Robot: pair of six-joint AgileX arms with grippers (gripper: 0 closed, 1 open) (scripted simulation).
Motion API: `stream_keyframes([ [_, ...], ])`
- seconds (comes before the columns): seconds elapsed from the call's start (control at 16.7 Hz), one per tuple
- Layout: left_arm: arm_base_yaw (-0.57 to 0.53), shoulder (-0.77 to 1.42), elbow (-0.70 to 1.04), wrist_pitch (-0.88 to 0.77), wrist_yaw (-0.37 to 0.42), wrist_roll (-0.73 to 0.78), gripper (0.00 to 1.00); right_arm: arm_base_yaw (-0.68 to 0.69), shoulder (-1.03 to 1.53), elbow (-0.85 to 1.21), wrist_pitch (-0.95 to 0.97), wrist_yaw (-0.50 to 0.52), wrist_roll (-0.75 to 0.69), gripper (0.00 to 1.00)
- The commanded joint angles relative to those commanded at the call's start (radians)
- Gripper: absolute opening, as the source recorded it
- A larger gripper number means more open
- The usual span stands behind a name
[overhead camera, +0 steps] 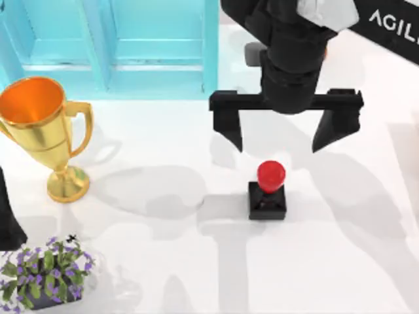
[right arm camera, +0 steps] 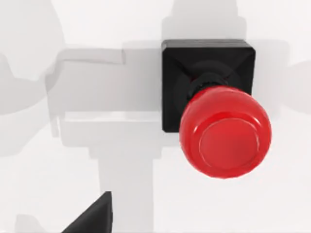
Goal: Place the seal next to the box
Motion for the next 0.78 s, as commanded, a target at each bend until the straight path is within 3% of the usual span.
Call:
stream_keyframes([
  [0.36, 0.0, 0.0, 0.0, 0.0, 0.0, 0.0, 1.0, -0.004, 0.0, -0.019, 0.019, 0.0, -0.002, 1.0],
  [0.78, 0.0, 0.0, 0.0, 0.0, 0.0, 0.0, 1.0, 0.001, 0.026, -0.264, 0.296, 0.0, 0.001, 1.0],
])
